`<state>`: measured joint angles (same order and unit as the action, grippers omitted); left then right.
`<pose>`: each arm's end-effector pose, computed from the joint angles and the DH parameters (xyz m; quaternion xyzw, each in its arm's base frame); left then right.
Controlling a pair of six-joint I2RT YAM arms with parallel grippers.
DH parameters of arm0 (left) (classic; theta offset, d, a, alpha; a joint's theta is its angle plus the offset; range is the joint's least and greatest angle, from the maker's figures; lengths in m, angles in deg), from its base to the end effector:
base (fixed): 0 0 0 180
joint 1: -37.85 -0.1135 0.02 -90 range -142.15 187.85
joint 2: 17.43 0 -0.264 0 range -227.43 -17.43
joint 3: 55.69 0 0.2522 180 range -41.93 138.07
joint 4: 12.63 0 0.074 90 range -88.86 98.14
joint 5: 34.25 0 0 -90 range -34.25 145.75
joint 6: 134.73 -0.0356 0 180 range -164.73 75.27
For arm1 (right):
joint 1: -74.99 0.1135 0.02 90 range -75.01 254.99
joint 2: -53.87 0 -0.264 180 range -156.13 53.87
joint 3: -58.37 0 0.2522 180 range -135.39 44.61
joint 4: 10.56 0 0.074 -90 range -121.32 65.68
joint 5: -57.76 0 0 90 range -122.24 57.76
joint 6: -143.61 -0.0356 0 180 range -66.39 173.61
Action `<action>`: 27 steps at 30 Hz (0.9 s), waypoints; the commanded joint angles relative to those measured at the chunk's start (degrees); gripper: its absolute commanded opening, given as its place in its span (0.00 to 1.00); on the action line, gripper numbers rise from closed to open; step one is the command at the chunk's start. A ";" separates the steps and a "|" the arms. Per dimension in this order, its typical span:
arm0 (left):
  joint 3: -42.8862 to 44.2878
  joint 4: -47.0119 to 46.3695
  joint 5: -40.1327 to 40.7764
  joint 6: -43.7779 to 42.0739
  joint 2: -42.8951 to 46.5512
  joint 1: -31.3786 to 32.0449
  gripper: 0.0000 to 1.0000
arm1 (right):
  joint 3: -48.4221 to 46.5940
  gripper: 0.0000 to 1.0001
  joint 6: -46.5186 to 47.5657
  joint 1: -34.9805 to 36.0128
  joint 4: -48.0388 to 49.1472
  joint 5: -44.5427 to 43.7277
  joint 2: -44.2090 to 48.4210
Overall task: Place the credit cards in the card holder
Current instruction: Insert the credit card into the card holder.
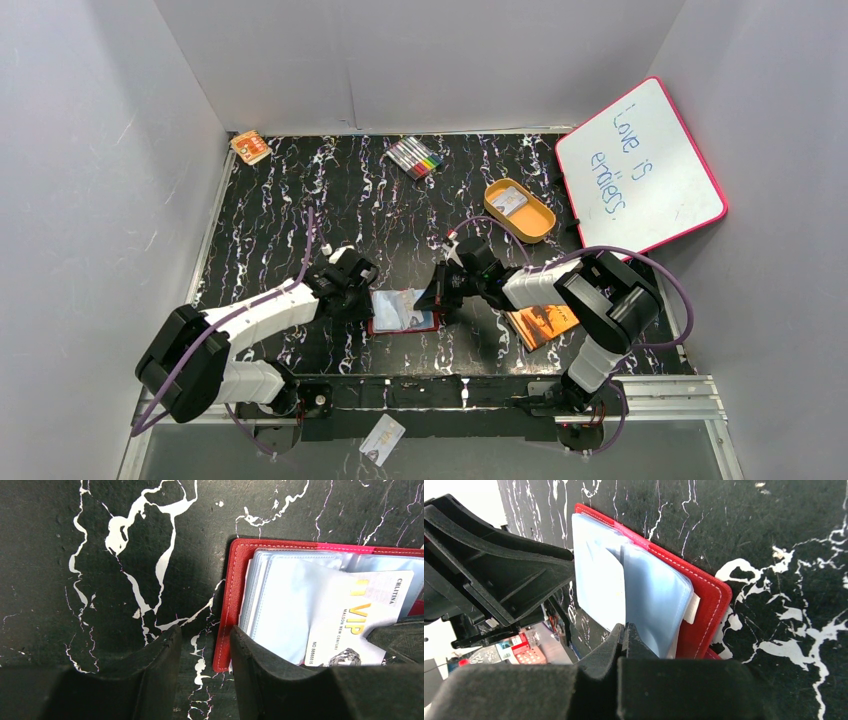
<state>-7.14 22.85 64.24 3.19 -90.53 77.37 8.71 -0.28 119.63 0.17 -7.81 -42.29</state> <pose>0.1786 -0.1405 0.1667 -0.0896 0.9594 -0.1265 0.2358 0.2090 0.2271 0.1308 -0.0260 0.8749 0.4604 0.1480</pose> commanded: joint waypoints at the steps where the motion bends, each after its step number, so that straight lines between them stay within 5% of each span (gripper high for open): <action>1: -1.48 1.22 -2.30 -0.18 -2.83 0.02 0.39 | -2.31 0.00 4.65 -0.13 -2.52 -3.95 0.57; 27: -1.95 0.17 -3.74 0.58 -3.81 0.02 0.38 | 0.94 0.00 -1.96 -0.04 8.34 -0.90 -2.95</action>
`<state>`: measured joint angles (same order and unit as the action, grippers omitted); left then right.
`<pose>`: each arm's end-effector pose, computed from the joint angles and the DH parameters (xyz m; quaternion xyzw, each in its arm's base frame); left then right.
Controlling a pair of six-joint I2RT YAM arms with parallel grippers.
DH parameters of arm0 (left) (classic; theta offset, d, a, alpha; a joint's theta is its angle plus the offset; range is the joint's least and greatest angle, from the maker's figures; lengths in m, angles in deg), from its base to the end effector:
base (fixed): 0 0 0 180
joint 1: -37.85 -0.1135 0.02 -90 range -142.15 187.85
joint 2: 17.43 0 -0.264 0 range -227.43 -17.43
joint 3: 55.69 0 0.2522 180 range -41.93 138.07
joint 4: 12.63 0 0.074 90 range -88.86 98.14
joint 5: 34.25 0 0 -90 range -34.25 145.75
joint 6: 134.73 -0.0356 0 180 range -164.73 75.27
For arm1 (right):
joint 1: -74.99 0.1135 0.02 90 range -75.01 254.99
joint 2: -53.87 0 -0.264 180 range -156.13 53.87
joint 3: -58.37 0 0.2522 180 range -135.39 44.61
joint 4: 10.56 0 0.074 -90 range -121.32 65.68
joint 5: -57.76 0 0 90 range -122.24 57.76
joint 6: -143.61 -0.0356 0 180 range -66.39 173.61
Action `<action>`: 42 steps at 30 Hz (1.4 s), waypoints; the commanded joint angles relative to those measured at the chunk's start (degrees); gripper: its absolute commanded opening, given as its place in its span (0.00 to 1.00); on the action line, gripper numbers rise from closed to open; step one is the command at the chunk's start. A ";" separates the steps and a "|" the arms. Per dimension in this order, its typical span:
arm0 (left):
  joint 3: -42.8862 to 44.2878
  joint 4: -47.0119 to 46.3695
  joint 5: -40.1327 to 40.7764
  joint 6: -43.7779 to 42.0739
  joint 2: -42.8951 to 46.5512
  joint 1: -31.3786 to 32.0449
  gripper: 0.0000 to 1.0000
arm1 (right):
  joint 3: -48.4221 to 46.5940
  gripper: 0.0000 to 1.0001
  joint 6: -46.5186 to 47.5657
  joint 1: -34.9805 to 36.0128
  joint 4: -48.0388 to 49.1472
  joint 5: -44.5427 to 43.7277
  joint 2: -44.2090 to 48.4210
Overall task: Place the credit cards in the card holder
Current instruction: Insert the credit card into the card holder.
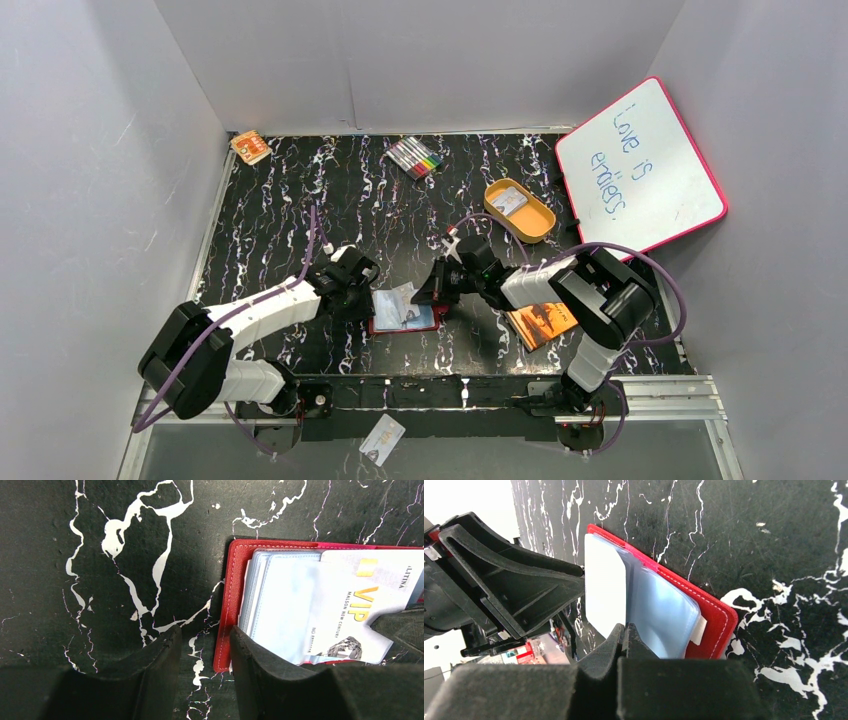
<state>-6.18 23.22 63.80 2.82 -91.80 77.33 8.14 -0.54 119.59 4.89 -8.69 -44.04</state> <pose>0.1816 -0.1431 0.1664 -0.0856 0.9615 -0.1244 0.2297 0.2153 0.2322 0.1316 -0.0269 0.8624 0.4753 0.1723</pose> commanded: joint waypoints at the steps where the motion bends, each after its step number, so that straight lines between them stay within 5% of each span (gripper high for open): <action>1: -2.97 -0.21 -3.34 1.02 -2.46 0.07 0.38 | 1.58 0.00 -1.82 -0.03 3.79 0.08 -1.35; 10: -3.31 -0.15 -3.45 1.37 -2.10 0.07 0.38 | 3.35 0.00 -1.28 -0.03 0.85 -2.56 -1.04; 42: -6.19 -3.02 -6.47 4.65 -1.31 0.07 0.36 | 10.45 0.00 -16.42 3.71 14.81 -5.22 -3.76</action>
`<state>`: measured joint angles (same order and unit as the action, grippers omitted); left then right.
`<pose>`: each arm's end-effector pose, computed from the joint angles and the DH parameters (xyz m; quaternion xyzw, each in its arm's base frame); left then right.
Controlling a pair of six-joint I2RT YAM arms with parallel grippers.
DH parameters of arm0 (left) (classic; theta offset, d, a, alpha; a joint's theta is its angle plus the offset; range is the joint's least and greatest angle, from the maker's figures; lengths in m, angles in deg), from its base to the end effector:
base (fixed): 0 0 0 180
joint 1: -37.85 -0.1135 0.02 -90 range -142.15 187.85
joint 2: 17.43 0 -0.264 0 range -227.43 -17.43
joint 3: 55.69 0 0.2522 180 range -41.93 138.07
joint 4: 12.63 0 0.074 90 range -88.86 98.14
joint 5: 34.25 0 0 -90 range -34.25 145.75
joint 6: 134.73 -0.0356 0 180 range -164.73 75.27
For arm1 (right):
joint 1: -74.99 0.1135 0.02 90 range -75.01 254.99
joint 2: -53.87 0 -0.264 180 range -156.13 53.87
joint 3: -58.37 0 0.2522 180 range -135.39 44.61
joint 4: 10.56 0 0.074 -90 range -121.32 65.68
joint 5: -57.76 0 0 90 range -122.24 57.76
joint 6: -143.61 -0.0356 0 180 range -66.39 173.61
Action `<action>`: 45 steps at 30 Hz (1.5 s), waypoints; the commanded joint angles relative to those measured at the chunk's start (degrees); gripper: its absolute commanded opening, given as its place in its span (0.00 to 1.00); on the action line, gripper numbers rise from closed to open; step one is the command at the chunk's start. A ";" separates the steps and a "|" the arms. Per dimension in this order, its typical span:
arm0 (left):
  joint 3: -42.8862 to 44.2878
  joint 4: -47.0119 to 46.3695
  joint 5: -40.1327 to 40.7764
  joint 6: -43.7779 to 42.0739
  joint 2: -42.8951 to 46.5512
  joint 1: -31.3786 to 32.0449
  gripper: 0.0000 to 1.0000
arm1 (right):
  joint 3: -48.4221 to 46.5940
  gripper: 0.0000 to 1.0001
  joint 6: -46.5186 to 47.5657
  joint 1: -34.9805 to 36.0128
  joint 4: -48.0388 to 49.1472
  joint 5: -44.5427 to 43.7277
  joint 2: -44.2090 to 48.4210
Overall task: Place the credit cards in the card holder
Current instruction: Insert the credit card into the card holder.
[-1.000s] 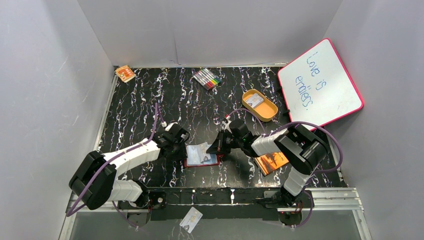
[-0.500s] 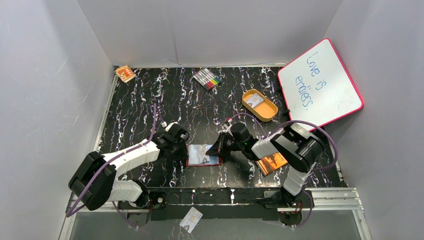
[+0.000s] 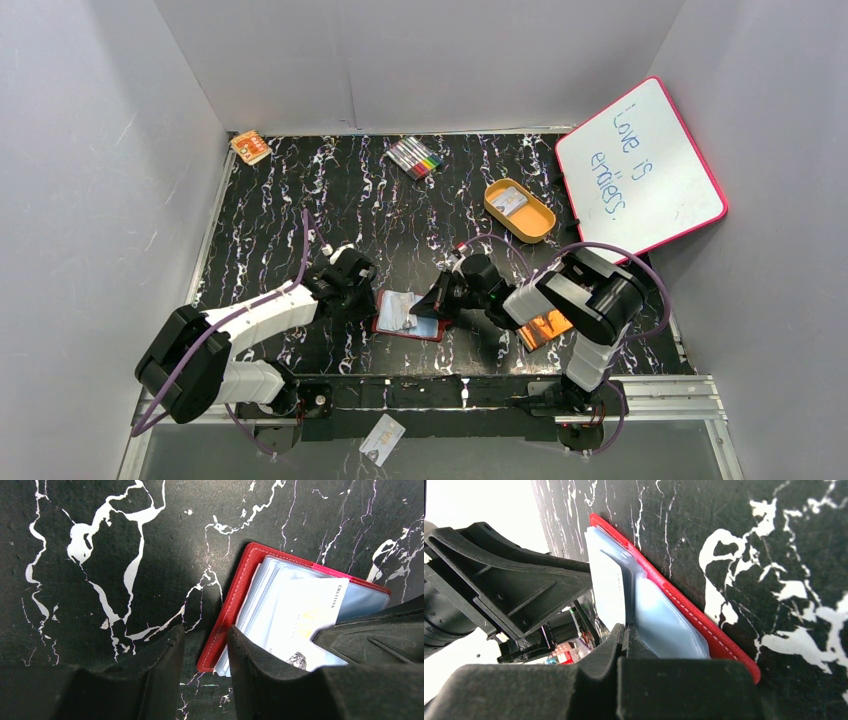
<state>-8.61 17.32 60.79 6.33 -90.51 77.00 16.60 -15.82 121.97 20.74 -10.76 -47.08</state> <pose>0.1812 -0.1435 0.1648 -0.1119 0.9488 -0.1775 0.2362 0.1911 0.2239 0.1060 0.0695 0.8442 0.5149 0.1314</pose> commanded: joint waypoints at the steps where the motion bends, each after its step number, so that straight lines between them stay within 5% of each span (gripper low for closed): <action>1: -3.85 2.84 -3.46 1.17 -2.60 0.37 0.36 | 2.41 0.00 -1.56 1.54 -1.03 -3.89 -0.55; 15: -4.49 2.53 -3.63 1.66 -2.44 0.37 0.33 | 4.45 0.00 -7.33 4.38 -1.28 -11.67 1.06; 32: -4.49 2.44 -3.55 1.52 -2.16 0.39 0.30 | 1.44 0.00 -4.85 6.46 -3.49 -10.58 1.92; 39: -4.58 2.81 -3.31 1.40 -1.47 0.39 0.30 | -0.87 0.32 -1.63 6.46 -8.57 -9.70 4.11; 45: -4.58 2.95 -3.27 1.27 -1.18 0.39 0.29 | -3.23 0.48 1.02 6.46 -13.07 -9.27 5.72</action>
<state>-9.98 14.57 59.52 7.71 -89.96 76.96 15.73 -18.68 127.94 14.25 -20.40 -42.82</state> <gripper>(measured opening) 0.297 0.446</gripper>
